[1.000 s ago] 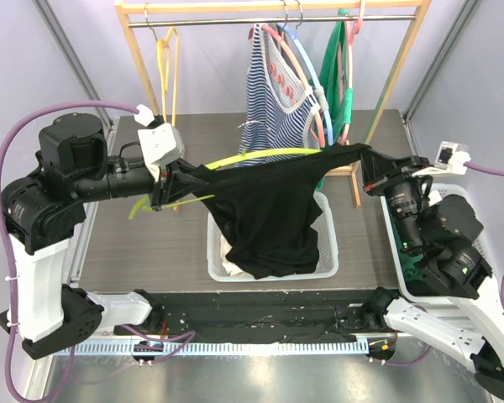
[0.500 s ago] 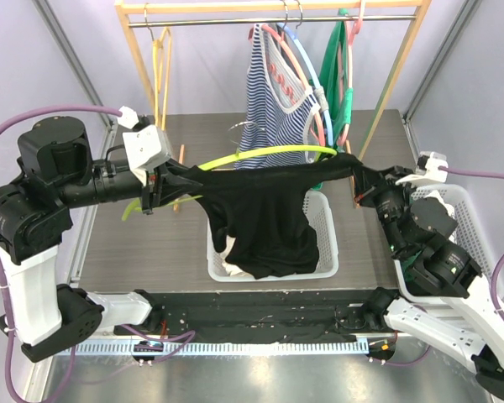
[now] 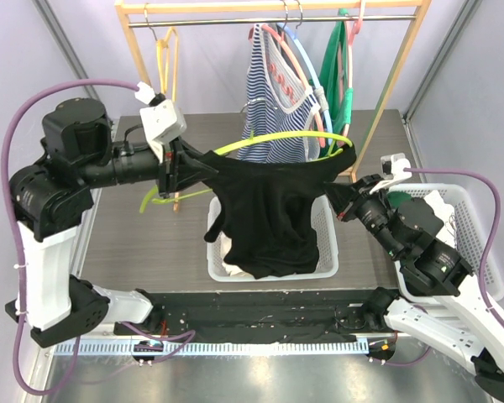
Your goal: Remove the tank top from the hanger
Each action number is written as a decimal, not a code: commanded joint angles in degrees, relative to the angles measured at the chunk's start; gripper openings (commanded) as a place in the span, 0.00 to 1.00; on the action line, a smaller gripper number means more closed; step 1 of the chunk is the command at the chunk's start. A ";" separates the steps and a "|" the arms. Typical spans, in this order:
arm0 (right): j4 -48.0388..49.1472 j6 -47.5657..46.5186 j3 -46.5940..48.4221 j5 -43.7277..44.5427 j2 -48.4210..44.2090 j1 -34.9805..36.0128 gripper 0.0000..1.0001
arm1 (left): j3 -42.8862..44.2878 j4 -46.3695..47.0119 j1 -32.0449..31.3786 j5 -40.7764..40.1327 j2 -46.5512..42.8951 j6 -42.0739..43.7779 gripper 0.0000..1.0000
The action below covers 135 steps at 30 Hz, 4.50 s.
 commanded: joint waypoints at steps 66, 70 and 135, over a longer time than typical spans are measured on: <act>1.86 -21.00 12.17 -8.16 -4.81 0.04 0.78 | 6.62 -2.69 1.72 6.98 -5.04 3.97 0.00; 0.46 -21.80 15.41 -12.20 -1.74 -0.04 0.68 | 6.70 -4.18 1.98 8.39 -5.57 4.94 0.00; -15.08 -18.72 24.03 -13.09 5.48 0.04 0.82 | -4.02 11.55 1.98 -1.89 -0.82 1.77 0.00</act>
